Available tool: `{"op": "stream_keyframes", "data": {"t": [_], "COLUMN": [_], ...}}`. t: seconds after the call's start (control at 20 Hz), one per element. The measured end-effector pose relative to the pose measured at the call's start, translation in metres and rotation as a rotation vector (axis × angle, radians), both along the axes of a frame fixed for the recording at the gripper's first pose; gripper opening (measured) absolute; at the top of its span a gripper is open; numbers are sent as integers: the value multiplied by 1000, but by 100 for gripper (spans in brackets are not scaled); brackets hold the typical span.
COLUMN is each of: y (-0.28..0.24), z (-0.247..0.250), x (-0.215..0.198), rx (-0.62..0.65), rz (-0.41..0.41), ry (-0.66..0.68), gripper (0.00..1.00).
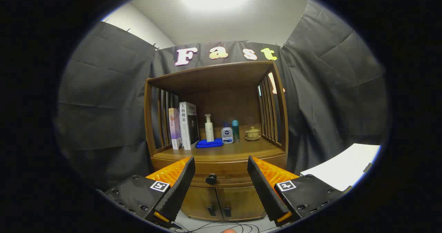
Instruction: Pull open the drawer, take out the items inside it, and place them on the countertop above the cabinet.
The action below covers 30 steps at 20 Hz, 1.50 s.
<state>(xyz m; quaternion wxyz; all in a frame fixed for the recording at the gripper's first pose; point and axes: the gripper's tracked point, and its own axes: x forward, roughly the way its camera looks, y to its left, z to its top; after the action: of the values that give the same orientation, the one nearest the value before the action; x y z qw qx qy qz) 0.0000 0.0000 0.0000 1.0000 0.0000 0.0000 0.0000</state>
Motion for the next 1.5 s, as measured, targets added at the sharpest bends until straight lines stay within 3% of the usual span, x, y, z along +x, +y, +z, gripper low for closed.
{"op": "stream_keyframes", "data": {"t": [1.0, 1.5], "y": [0, 1], "z": [2, 4], "x": [7, 72], "rx": [19, 14], "rz": [-6, -36], "ry": [-2, -1], "gripper": [96, 96]}}
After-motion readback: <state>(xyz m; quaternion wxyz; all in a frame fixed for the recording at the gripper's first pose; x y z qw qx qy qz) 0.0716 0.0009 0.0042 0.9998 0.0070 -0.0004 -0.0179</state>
